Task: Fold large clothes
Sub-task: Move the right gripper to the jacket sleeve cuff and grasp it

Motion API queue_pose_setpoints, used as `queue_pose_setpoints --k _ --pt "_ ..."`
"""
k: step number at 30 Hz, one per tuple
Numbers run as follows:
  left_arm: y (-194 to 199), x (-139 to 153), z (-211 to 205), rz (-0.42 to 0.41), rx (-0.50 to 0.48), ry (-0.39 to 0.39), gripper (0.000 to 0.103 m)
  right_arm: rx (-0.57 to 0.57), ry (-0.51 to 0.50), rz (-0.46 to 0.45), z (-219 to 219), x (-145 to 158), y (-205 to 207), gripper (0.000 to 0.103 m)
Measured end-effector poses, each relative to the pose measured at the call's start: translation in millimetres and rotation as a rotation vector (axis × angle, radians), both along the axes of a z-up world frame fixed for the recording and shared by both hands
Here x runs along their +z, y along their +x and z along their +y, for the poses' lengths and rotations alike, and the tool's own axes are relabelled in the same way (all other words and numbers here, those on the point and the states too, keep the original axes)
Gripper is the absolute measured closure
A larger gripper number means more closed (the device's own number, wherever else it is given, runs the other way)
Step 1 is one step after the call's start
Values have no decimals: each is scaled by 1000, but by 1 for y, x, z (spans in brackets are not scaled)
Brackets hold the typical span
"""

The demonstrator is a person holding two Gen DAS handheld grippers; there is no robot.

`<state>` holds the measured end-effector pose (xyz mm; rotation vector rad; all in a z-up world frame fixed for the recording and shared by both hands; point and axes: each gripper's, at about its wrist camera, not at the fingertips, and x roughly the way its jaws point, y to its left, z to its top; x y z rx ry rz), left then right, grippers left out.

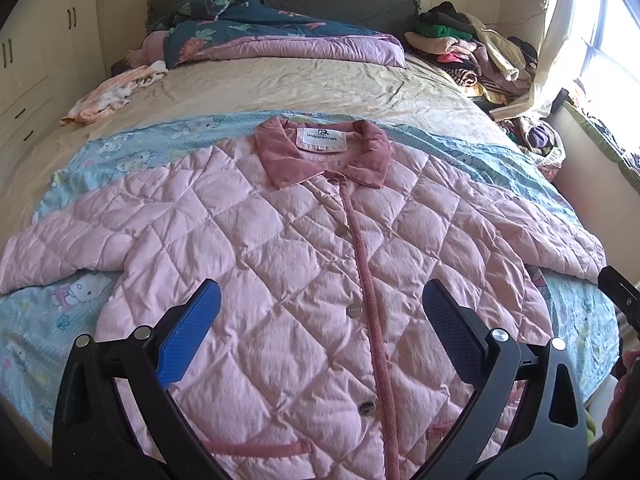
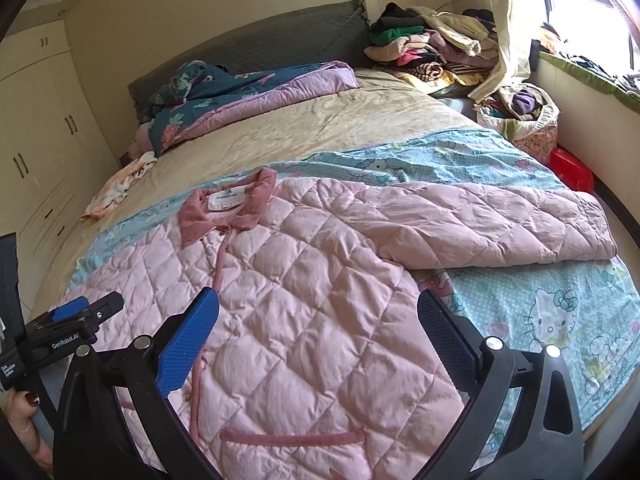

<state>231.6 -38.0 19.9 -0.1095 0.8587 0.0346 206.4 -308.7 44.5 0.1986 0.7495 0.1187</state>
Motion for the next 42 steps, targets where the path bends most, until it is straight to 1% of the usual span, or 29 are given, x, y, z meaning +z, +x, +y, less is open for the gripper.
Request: queue_pose_setpoints --k 5,11,13,17,20,22,28,30,33,35,39,40,42 --pt "29 -13 -3 34 2 11 8 -95 -5 22 -33 -12 27 4" --pt "60 -23 -8 50 0 0 8 -222 42 61 -82 -31 57 4" --pt "72 -27 -11 53 -3 6 8 -277 45 67 -100 -37 66 4" --pt "92 -37 -19 63 -21 3 8 -390 81 95 -140 -55 82 4" --pt "107 -46 -26 84 -28 9 8 -482 84 106 -170 -67 89 4" --pt "116 -51 -29 97 -27 4 8 -537 103 121 -192 -76 93 4" --pt "137 -60 -38 103 -33 -9 8 -674 156 158 -247 -97 99 4" --pt "142 -63 -40 99 -32 0 8 -717 176 163 -265 -104 101 4" --pt "149 -68 -42 98 -34 6 8 -791 167 197 -289 -119 105 4" --pt "153 -70 -43 101 -35 12 8 -816 209 206 -304 -130 107 4" --pt "157 -70 -45 96 -30 57 8 -881 298 182 -336 -146 105 4" --pt "157 -70 -44 95 -29 59 8 -887 307 166 -342 -148 106 4" --pt "158 -68 -43 96 -28 52 8 -894 314 151 -349 -148 106 8"
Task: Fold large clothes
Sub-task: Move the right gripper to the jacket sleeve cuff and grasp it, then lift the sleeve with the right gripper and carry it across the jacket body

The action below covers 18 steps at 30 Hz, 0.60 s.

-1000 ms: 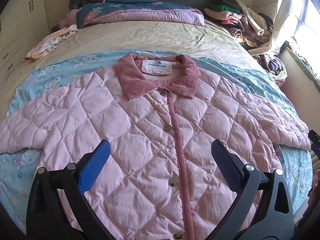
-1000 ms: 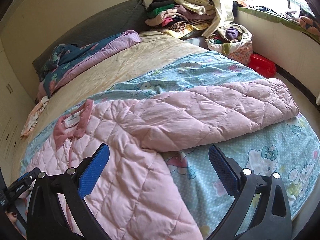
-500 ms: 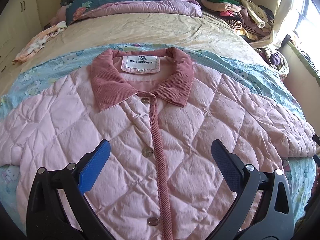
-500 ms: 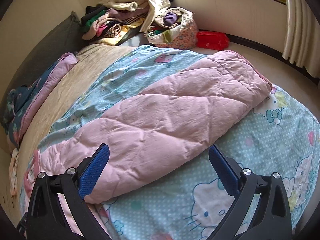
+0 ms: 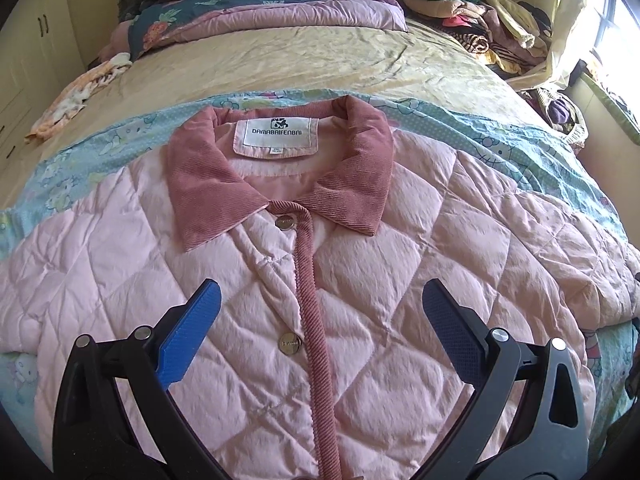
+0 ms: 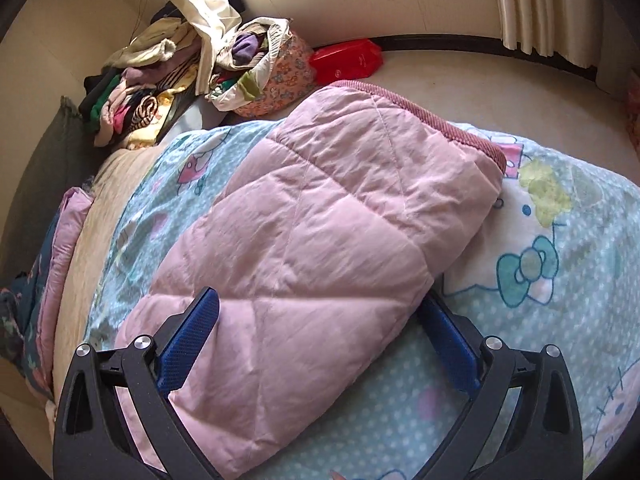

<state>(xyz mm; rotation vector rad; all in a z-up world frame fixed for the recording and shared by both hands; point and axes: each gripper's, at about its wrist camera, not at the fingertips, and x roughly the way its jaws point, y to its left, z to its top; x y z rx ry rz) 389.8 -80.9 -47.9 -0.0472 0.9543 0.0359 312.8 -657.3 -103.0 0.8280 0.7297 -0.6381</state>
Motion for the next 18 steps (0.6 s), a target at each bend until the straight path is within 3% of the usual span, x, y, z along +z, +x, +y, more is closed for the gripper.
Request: queue_pose_setpoints --k 3,5,8,18 --pt "0 5 0 -7 -1 11 8 0 -4 -34 -5 5 -2 36" --pt "0 8 -1 -14 2 13 8 33 2 -80 -3 10 -1 65" --pt "-3 15 2 -26 -7 -13 8 104 -99 -127 15 34 0 81" --pt "-16 57 15 -83 13 8 8 354 -210 -328 93 141 5 88"
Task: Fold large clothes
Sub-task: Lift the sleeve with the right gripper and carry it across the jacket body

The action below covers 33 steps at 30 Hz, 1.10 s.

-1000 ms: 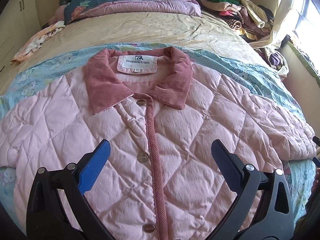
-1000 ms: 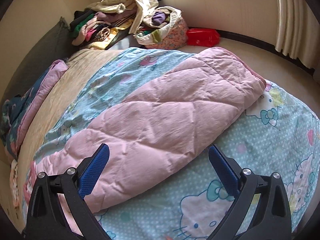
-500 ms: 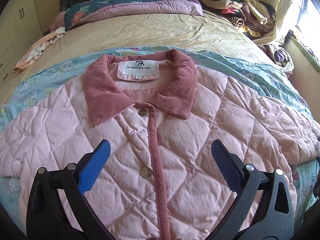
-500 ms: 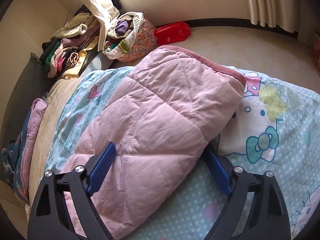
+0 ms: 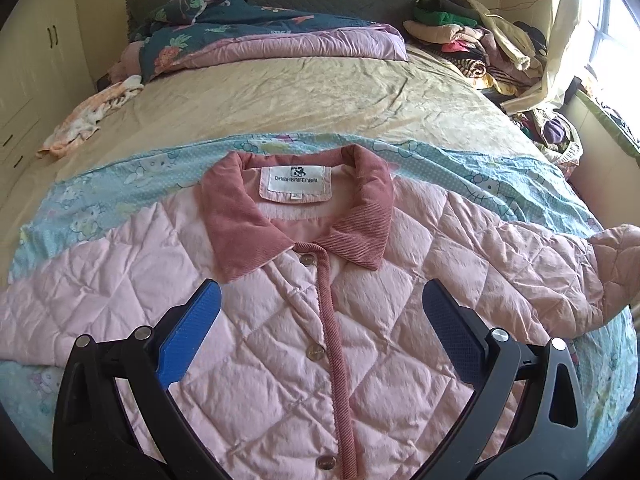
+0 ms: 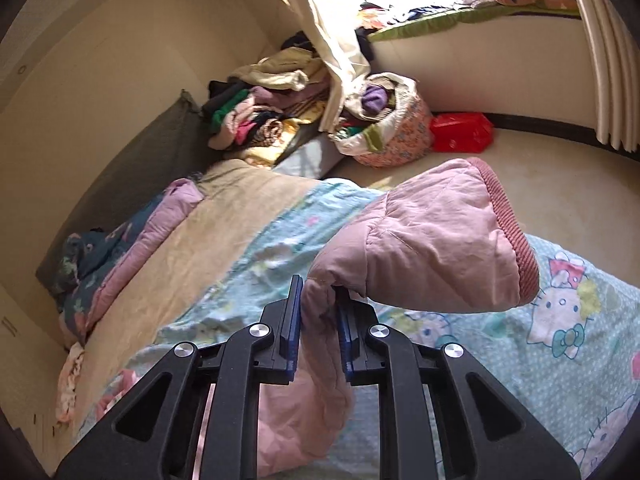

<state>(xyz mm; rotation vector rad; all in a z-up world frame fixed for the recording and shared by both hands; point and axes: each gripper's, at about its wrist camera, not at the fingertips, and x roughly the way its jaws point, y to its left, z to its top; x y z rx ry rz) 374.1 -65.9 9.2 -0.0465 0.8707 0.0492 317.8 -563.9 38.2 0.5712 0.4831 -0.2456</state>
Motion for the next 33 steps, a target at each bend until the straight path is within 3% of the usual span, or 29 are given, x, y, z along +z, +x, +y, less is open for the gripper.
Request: queue_pose_setpoints --k 7,13,17,25,33 --pt "-10 25 22 -31 0 -33 8 181 -129 -111 79 71 -4 88" --pt "-19 39 48 -51 11 -67 8 282 -216 -183 139 106 -14 88" --pt "-26 46 69 -68 19 -82 8 342 -236 -201 174 118 -14 88" --pt "-37 49 116 -79 48 -189 8 455 -237 -212 233 127 -7 88" --pt "-42 41 154 -71 106 -214 8 557 -235 -204 291 119 -1 89"
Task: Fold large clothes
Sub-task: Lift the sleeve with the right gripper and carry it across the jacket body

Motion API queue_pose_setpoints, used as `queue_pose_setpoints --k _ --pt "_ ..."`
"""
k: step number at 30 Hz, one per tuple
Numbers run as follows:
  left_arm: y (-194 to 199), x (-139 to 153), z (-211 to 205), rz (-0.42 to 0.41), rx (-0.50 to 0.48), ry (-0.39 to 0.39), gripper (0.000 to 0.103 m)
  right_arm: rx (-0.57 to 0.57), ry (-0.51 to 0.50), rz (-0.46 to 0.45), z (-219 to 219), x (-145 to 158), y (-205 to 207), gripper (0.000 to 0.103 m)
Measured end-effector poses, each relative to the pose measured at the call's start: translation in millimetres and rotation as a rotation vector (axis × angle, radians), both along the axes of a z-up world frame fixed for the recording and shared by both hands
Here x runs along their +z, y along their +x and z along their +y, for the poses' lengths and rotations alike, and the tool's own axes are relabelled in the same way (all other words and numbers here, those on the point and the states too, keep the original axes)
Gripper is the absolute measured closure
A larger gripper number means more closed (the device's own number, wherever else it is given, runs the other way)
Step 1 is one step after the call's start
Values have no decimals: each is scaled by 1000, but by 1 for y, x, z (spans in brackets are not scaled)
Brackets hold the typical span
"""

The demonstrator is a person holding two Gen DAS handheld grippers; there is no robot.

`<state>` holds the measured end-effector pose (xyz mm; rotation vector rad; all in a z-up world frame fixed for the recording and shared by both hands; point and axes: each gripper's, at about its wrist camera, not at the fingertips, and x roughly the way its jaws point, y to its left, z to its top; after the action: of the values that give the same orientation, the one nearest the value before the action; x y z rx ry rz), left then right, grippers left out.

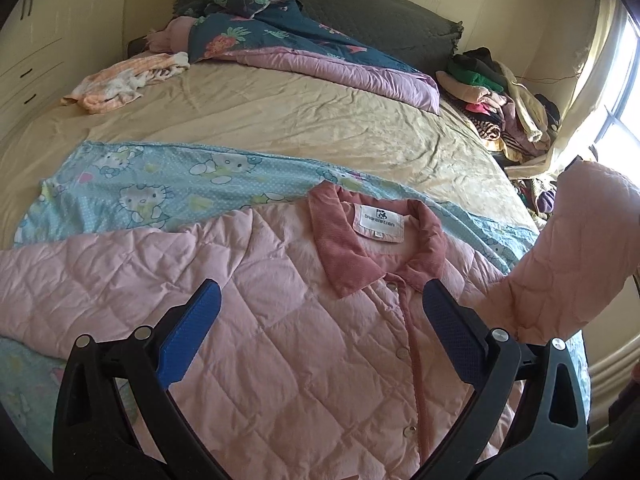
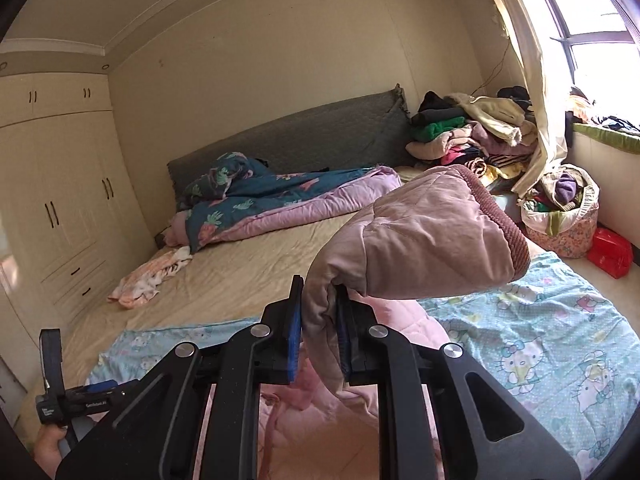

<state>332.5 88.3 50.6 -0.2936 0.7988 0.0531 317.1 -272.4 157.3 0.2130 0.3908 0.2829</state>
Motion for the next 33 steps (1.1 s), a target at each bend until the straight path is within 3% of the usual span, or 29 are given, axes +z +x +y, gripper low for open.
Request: queue_pose_setpoints --k 7,15,27,33 --pt "-6 -13 25 15 29 -60 8 67 -20 34 55 -20 8 89" --pt "-15 -22 41 12 42 -119 8 145 -43 100 110 -69 11 89" --pt "-24 -33 69 12 95 -187 8 348 -264 240 208 -150 0 88" --pt "-27 -40 77 20 101 -254 8 431 -312 319 235 -179 -7 81"
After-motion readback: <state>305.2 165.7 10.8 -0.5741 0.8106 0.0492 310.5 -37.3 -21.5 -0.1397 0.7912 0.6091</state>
